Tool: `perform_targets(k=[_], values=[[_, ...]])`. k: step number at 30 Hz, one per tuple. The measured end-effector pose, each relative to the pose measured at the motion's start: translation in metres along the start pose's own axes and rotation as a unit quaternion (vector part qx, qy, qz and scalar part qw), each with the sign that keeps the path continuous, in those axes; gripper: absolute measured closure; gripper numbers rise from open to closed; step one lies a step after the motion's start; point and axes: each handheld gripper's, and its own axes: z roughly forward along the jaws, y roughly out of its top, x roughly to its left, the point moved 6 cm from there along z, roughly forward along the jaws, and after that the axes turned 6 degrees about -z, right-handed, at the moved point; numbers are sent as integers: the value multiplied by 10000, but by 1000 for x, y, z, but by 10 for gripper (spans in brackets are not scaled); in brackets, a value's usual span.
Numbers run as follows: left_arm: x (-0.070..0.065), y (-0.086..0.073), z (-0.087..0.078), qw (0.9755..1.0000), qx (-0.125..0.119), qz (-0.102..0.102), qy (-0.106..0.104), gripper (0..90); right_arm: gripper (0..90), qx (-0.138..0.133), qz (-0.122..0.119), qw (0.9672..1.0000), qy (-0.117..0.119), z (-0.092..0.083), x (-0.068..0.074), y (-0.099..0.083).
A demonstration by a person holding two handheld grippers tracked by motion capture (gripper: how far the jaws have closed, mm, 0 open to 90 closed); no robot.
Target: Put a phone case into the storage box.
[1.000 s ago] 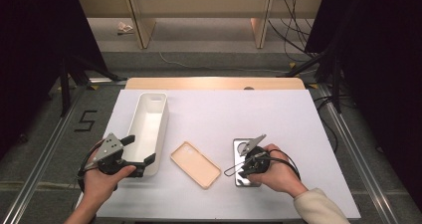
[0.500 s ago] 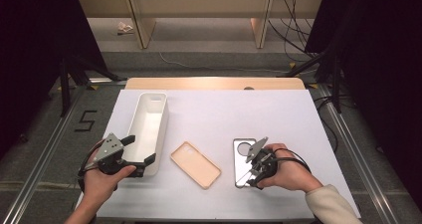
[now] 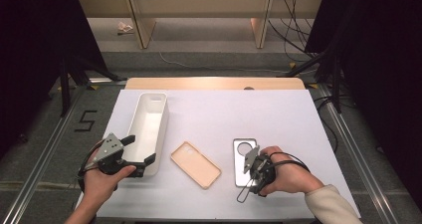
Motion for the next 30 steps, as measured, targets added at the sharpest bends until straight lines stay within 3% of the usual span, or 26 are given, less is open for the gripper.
perform_targets(k=[4,30], values=[[0,0,0,10000,3,1,0,25,302,181,-184,9997,-52,1,1,0],[-1,0,1,10000,4,10,-26,25,353,600,-540,9965,-198,15,-5,19]])
